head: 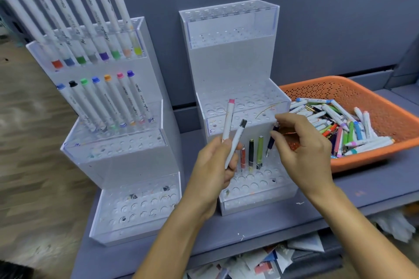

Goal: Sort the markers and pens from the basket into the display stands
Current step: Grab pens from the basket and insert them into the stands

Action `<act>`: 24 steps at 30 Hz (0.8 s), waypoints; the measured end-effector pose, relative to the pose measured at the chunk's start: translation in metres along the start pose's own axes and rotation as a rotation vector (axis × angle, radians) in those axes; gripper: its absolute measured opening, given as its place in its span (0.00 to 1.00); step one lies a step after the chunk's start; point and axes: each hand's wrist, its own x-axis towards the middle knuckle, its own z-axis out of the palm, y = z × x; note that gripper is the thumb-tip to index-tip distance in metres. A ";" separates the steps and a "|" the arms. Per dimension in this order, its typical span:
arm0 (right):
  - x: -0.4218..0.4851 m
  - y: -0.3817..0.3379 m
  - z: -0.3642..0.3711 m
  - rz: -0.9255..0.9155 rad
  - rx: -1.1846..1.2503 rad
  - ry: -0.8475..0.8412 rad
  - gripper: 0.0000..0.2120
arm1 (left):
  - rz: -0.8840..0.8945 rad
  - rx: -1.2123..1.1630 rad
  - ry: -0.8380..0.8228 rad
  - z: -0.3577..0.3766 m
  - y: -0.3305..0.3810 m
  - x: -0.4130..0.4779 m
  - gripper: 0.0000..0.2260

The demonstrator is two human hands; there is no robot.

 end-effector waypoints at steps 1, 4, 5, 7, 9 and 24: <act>-0.003 0.002 0.001 -0.004 -0.013 -0.015 0.12 | -0.003 -0.005 0.000 0.000 0.000 0.000 0.12; -0.013 0.011 0.005 -0.025 -0.081 -0.108 0.12 | -0.007 -0.005 0.003 0.002 0.000 0.001 0.11; -0.016 0.014 0.006 -0.026 -0.109 -0.136 0.11 | -0.007 -0.001 0.003 0.002 0.000 0.001 0.11; -0.018 0.015 0.006 -0.015 -0.134 -0.157 0.09 | -0.003 0.009 0.003 0.003 -0.001 0.002 0.11; -0.017 0.011 0.005 -0.003 -0.124 -0.138 0.05 | 0.001 0.018 0.001 0.004 -0.002 0.002 0.10; 0.004 -0.045 -0.021 0.430 0.640 -0.120 0.16 | 0.144 0.091 -0.140 0.017 -0.008 0.004 0.09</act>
